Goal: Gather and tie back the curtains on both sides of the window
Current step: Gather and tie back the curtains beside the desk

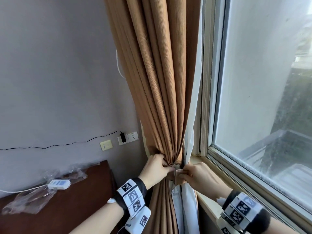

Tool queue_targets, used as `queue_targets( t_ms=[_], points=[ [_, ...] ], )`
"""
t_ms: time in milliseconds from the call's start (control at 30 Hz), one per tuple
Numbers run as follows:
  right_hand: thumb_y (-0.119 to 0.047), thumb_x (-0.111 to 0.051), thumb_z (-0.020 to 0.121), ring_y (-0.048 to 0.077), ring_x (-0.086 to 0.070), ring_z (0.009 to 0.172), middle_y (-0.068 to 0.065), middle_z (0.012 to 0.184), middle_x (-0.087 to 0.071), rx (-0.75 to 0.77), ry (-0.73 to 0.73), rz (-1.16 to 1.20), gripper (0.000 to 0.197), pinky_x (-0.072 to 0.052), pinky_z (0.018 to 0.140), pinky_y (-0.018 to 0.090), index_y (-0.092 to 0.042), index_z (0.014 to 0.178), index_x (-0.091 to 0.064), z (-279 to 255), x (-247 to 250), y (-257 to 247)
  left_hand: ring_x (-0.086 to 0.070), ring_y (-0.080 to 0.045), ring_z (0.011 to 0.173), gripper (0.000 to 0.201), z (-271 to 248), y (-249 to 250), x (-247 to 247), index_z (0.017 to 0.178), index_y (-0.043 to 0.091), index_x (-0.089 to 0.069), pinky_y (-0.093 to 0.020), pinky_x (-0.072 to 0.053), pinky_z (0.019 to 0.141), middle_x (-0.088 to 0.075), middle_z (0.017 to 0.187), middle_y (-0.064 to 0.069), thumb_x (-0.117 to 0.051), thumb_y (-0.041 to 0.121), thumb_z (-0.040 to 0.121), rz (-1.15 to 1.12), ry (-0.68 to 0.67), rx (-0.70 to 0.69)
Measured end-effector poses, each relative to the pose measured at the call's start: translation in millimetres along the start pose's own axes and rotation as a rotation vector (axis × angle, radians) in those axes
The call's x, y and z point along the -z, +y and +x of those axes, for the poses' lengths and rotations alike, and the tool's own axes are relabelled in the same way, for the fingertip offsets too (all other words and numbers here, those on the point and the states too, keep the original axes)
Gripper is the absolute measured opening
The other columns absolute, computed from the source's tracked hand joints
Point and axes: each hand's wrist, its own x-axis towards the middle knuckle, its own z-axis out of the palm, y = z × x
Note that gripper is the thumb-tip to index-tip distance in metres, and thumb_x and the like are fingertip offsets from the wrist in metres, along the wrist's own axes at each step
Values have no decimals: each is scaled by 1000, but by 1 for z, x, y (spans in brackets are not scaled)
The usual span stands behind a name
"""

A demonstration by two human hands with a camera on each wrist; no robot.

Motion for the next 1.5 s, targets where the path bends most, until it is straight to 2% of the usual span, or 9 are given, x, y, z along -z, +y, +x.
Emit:
queue_targets(
  t_ms=[233, 467, 567, 667, 800, 933, 1067, 1300, 1500],
  points=[
    [-50, -30, 79, 25, -60, 67, 3, 71, -65, 34, -23, -101, 43, -49, 61, 38, -18, 75, -58, 13, -17, 10, -67, -14, 74, 32, 1, -2, 1, 83, 5, -69, -28, -51, 67, -71, 77, -2, -79, 33, 72, 18, -14, -16],
    [-43, -39, 82, 29, -57, 57, 4, 63, -59, 56, 6, -148, 19, -49, 53, 39, -28, 70, -38, 26, -27, 21, -52, -7, 49, 33, 8, -4, 0, 59, 11, -58, -18, -31, 46, -58, 54, 4, -79, 34, 70, 30, -82, -28],
    [-45, -38, 85, 29, -59, 58, 5, 65, -60, 79, -48, -182, 29, -51, 55, 40, -20, 73, -47, 36, -32, 26, -44, -2, 40, 38, 12, -4, 1, 52, 10, -50, -18, -29, 43, -53, 46, 3, -77, 27, 73, 45, -137, -50],
    [-40, -46, 89, 25, -64, 64, 3, 70, -65, 81, -75, -239, 28, -53, 60, 35, -18, 76, -58, 39, -16, 14, -64, -12, 64, 26, 16, -2, 6, 72, 5, -64, -24, -45, 56, -68, 67, -2, -78, 27, 70, 88, -215, -57],
    [-37, -54, 90, 28, -64, 74, 8, 78, -67, 69, -71, -329, 28, -49, 63, 33, -11, 88, -64, 39, 0, 4, -65, -15, 79, 47, 17, 0, 7, 94, 13, -64, -29, -53, 71, -69, 85, 1, -80, 44, 63, 125, -267, -34],
    [-50, -52, 89, 28, -65, 81, 4, 85, -68, 24, -28, -364, 34, -43, 61, 33, -19, 97, -60, 36, -2, 3, -62, -20, 77, 28, 17, 0, 2, 83, 11, -57, -26, -43, 65, -64, 85, -6, -73, 33, 78, 115, -154, 20],
    [-43, -49, 90, 27, -64, 82, -2, 93, -69, 22, -13, -223, 26, -47, 65, 35, -24, 107, -46, 29, -7, 6, -60, -21, 80, 22, 19, -6, -1, 82, 14, -54, -29, -45, 70, -61, 91, -7, -68, 31, 82, 95, -121, 56],
    [-27, -54, 93, 8, -59, 59, -14, 94, -63, -78, 184, 46, 41, -49, 62, 29, -30, 126, -30, 17, -11, 24, -62, -23, 104, 24, 6, -23, 12, 103, 9, -56, -34, -48, 90, -69, 108, -2, -60, 27, 88, 75, -94, -42],
    [-17, -51, 90, 2, -51, 66, -10, 92, -58, -225, 66, 34, 47, -41, 64, 22, -25, 131, -30, -6, -18, 20, -42, -27, 119, 41, -17, -37, 18, 123, 5, -45, -32, -33, 100, -51, 122, -11, -60, 23, 89, 219, 70, -129]
  ],
)
